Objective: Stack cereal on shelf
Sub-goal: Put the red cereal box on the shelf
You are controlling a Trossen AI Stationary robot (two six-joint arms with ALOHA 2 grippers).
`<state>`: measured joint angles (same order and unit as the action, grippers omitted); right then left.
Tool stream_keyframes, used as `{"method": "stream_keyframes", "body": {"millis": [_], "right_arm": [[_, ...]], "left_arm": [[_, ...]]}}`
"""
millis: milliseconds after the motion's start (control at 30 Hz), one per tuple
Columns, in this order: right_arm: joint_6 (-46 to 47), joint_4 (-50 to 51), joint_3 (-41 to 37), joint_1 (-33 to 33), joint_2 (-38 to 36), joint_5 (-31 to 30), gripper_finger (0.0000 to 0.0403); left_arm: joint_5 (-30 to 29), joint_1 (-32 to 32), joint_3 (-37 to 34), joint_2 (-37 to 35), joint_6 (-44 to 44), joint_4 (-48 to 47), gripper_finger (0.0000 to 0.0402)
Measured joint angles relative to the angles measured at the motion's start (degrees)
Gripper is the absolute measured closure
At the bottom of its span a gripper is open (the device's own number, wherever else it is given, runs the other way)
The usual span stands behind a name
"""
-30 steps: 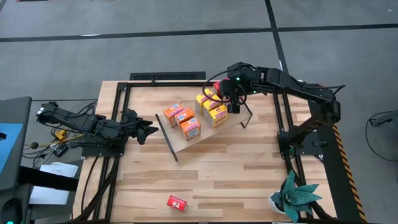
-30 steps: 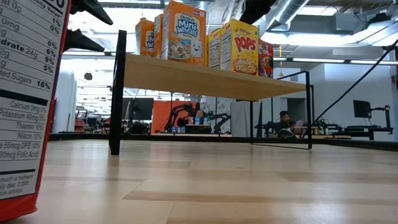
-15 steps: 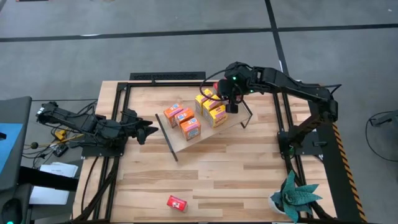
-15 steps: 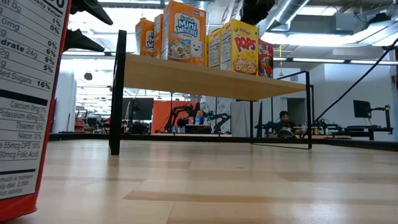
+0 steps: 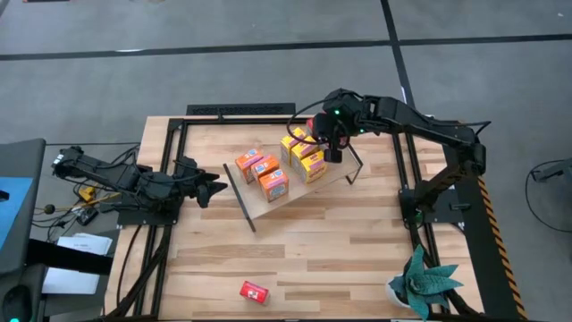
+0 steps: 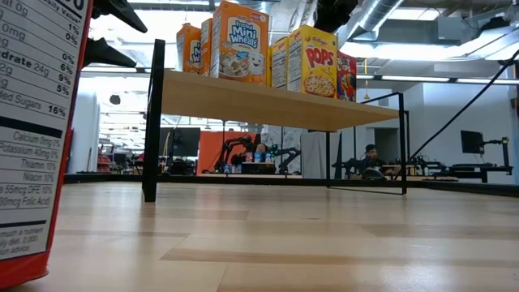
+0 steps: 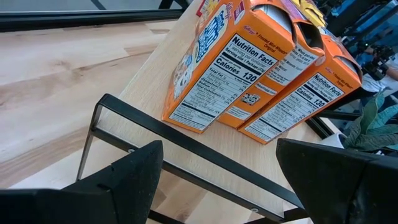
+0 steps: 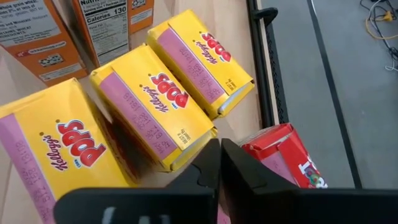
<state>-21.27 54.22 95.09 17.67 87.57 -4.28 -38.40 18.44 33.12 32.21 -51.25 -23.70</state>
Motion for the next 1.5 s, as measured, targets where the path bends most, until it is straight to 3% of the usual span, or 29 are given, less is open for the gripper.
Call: {"method": "stream_keyframes", "body": {"millis": [300,600,967,1300,1500], "right_arm": [[0.3,1.3,0.0,0.0,0.0,0.1,0.0385],[0.4,1.8,0.0,0.5,0.0,0.3,0.0366],[0.6,1.9,0.0,0.5,0.0,0.9,0.0385],[0.4,2.2,0.0,0.1,2.6,2.8,0.0363],[-0.3,0.7,0.0,-0.5,2.3,2.6,0.0375]], "left_arm": [[0.0,0.0,0.0,0.0,-0.3,0.0,0.0097],[0.0,0.0,0.0,0.0,-0.4,0.0,0.0097],[0.0,0.0,0.0,0.0,-0.4,0.1,0.0097],[0.0,0.0,0.0,0.0,-0.5,0.3,0.0097],[0.0,0.0,0.0,0.0,-0.6,0.2,0.0097]]}}
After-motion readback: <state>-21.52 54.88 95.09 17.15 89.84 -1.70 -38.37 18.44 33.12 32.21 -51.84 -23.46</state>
